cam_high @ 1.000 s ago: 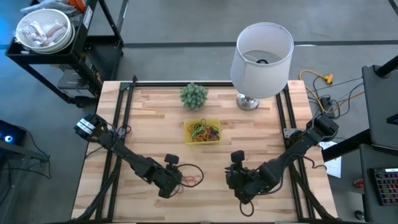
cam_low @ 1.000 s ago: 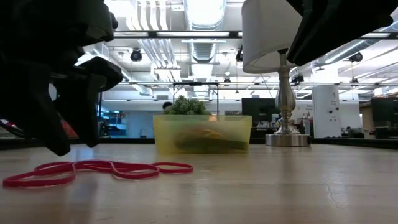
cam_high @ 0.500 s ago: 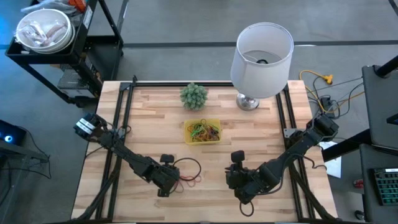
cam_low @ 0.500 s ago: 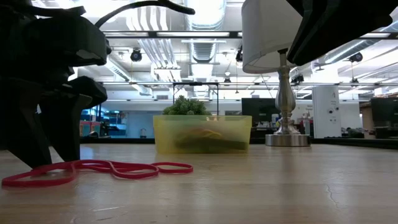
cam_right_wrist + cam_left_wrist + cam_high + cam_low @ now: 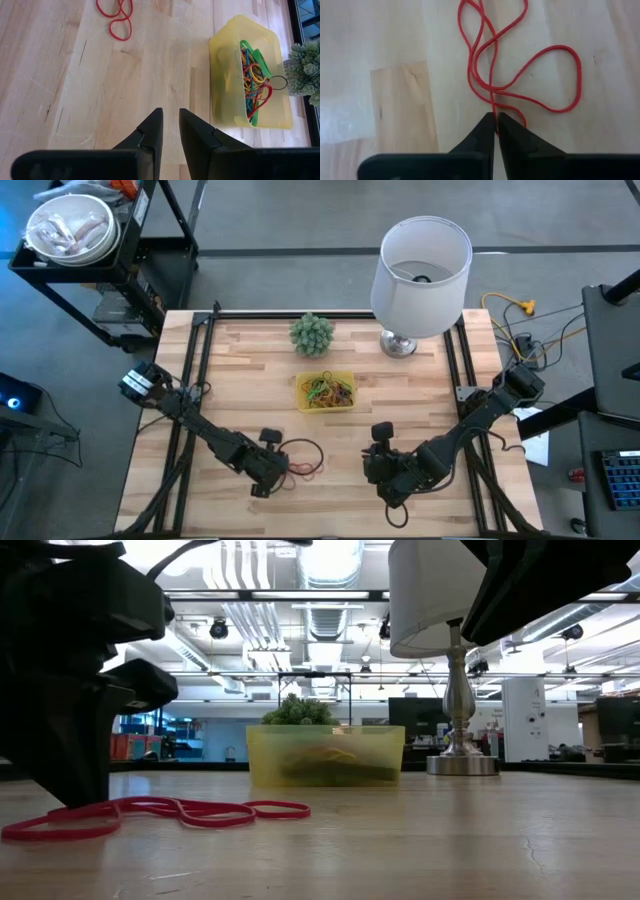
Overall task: Pick and place rubber bands into bin
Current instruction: Put the red rubber band into the yellow bin
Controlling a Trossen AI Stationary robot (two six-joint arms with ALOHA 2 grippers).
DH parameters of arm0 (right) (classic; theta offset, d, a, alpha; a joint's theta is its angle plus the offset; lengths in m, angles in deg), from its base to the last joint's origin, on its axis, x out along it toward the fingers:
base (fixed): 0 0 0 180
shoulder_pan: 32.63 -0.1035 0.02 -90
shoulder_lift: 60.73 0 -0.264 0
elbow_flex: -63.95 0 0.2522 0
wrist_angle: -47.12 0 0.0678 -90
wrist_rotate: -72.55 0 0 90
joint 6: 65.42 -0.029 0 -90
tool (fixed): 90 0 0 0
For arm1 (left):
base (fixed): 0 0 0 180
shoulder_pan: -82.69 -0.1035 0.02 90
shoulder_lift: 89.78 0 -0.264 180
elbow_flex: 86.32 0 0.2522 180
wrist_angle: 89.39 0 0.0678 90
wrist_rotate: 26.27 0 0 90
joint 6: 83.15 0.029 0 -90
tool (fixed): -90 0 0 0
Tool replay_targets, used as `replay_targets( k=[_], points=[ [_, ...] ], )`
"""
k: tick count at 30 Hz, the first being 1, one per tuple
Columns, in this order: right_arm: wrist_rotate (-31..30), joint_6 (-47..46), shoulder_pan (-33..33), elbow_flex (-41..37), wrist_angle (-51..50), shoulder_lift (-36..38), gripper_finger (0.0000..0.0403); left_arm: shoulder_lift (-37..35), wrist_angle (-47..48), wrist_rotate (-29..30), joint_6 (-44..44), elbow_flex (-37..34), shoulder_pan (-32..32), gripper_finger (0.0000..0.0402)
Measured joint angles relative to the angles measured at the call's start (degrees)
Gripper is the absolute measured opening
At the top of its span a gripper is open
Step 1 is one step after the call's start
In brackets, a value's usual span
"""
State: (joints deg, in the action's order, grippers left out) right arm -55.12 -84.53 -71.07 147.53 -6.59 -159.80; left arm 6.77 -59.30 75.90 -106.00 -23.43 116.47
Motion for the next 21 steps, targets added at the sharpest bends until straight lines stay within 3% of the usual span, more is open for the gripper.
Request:
replay_targets(
  k=[3, 14, 21],
  points=[
    [0.0, 0.0, 0.0, 0.0, 0.0, 0.0, 0.0057, 0.0, -0.1, 2.7, 2.3, 0.0, 0.0, 0.0003],
    [0.0, 0.0, 0.0, -0.2, 0.0, 0.0, 0.0057, -1.9, 6.2, 21.6, 3.8, 3.8, 0.1, 0.0000],
    [0.0, 0.0, 0.1, -0.6, -0.1, 0.0, 0.0057, -2.9, 5.5, 38.0, 12.2, 7.8, 1.8, 0.0000]
  ],
)
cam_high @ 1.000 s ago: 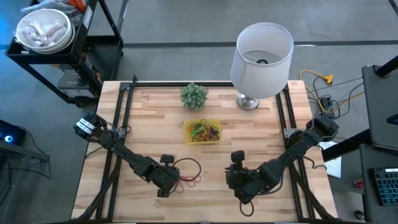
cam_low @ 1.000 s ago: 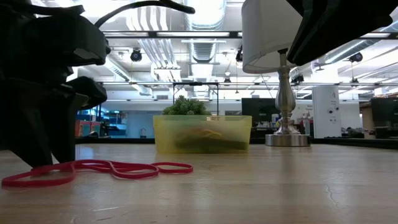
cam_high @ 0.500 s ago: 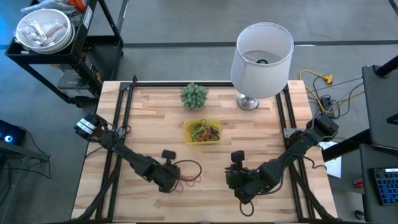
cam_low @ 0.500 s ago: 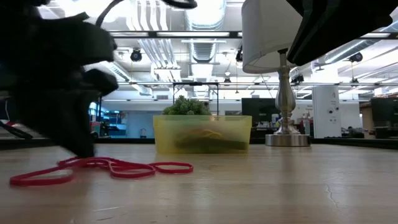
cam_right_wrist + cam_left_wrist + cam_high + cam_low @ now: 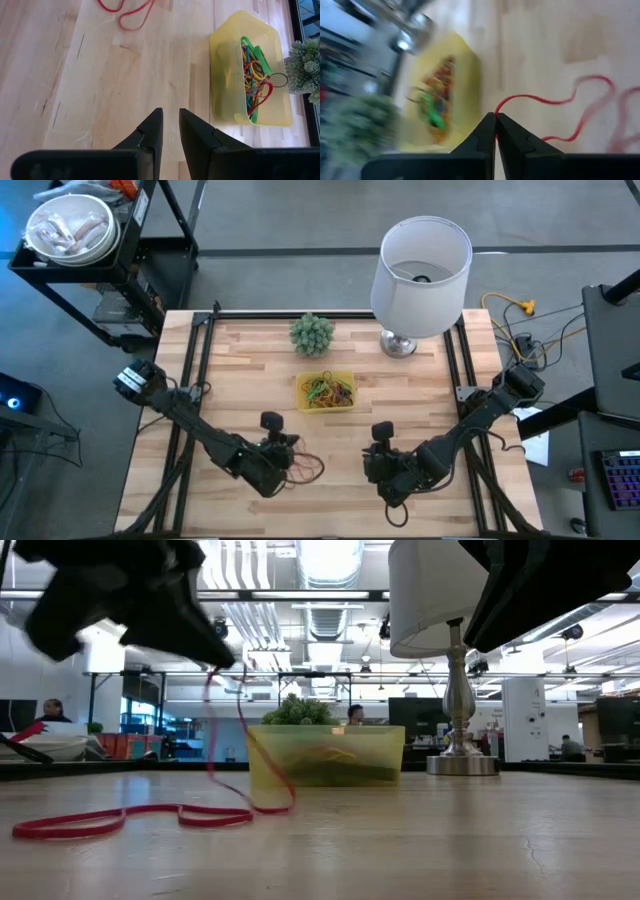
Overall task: Pick and place rubber bands into bin
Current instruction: Put the red rubber band into the yellow bin
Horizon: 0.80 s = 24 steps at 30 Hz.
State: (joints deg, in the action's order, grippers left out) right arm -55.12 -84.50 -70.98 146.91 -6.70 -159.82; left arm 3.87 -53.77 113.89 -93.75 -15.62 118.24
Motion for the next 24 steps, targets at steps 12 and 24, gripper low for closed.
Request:
replay_targets(
  k=[12, 24],
  points=[
    [0.0, 0.0, 0.0, -0.2, 0.1, 0.0, 0.0056, -0.8, -0.3, 8.6, 18.6, 6.4, -5.0, 0.0000],
    [0.0, 0.2, 0.0, -0.4, 0.0, 0.0, 0.0056, -9.3, -1.1, 8.7, 27.7, 6.2, -17.5, 0.0000]
  ],
)
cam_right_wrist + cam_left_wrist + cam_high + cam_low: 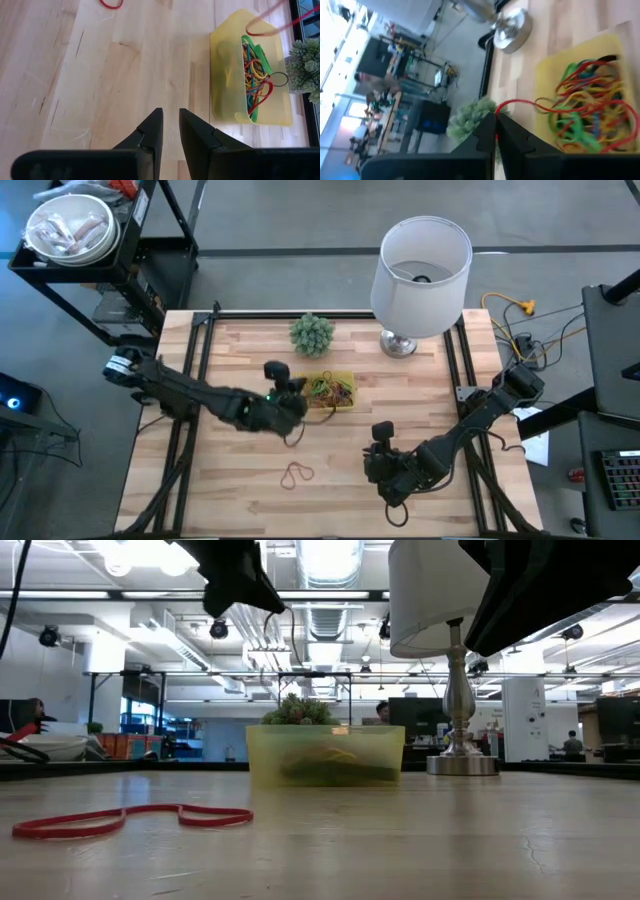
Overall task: Pick and place rubber bands into bin
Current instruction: Put the red rubber band into the yellow bin
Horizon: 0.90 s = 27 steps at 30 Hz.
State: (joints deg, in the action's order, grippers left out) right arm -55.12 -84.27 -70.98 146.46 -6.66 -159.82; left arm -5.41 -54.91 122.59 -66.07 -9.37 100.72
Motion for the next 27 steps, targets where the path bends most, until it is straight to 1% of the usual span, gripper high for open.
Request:
replay_targets(
  k=[2, 6, 9, 16, 22, 23, 27],
  points=[
    [0.0, 0.0, 0.0, -0.1, 0.0, 0.0, 0.0056, -0.9, -0.1, -2.5, 0.3, -0.1, -2.3, 0.0000],
    [0.0, 0.0, 0.0, -0.2, 0.0, 0.0, 0.0056, -1.9, -1.6, -12.4, 0.4, -0.6, -6.9, 0.0000],
    [0.0, 0.0, 0.0, -0.3, 0.1, 0.0, 0.0057, -1.6, -2.8, -18.2, 0.4, -1.5, -10.4, 0.0000],
    [0.0, 0.0, 0.0, -0.4, 0.0, 0.0, 0.0057, 1.7, -4.4, -25.6, 0.2, -4.1, -15.9, 0.0000],
    [0.0, 0.0, 0.0, -0.6, 0.1, 0.0, 0.0057, 6.1, -5.7, -35.0, -0.2, -5.1, -19.0, 0.0000],
    [0.0, -0.1, 0.0, -0.6, 0.1, 0.0, 0.0057, 6.8, -6.3, -35.8, -0.2, -5.1, -19.2, 0.0000],
    [0.0, -0.1, 0.0, -0.9, 0.3, 0.0, 0.0057, 8.7, -8.8, -36.1, -0.3, -5.1, -19.6, 0.0000]
  ],
)
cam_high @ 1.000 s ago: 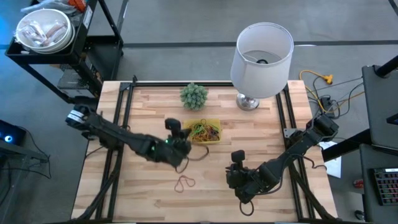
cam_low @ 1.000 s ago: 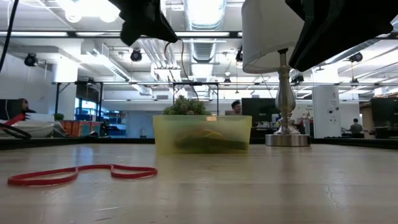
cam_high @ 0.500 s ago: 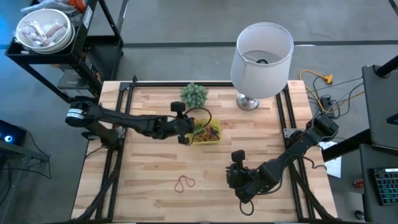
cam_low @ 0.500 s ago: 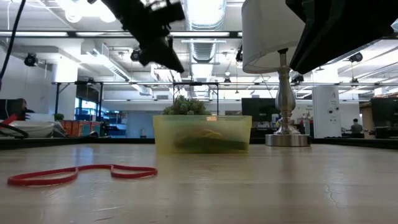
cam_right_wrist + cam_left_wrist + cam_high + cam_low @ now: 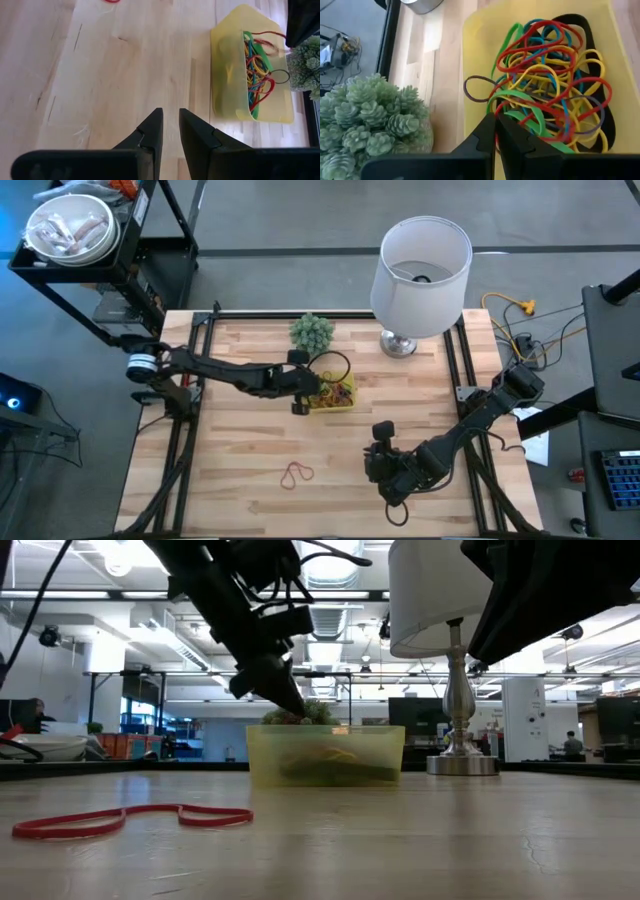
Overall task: Pick and place rubber bands into bin
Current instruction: Put the red rubber band into the yellow bin
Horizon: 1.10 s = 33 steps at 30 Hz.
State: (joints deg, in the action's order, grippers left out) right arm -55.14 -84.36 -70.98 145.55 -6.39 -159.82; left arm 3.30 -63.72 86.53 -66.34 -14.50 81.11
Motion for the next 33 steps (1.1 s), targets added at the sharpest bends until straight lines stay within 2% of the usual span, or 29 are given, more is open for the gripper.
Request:
replay_targets(
  k=[6, 11, 18, 26, 33],
  points=[
    [0.0, -0.1, 0.0, -0.4, 0.1, 0.0, 0.0057, 0.6, -1.2, -1.0, 0.0, 0.1, -0.1, 0.0010],
    [0.0, -0.1, 0.0, -0.6, 0.1, 0.0, 0.0057, 0.6, -0.9, -4.2, 0.2, 0.1, 0.0, 0.0065],
    [0.0, -0.2, 0.0, -0.6, 0.3, 0.0, 0.0057, 0.4, 0.4, -4.4, 0.1, 0.1, 0.1, 0.0131],
    [0.0, 0.0, 0.0, -0.7, 1.5, 0.0, 0.0057, -3.0, 9.7, -4.5, -5.6, 0.0, 4.2, 0.0139],
    [0.0, -0.3, 0.0, -1.1, 1.7, 0.0, 0.0057, -4.1, 13.9, -4.9, -11.6, -0.4, 12.9, 0.0139]
  ],
)
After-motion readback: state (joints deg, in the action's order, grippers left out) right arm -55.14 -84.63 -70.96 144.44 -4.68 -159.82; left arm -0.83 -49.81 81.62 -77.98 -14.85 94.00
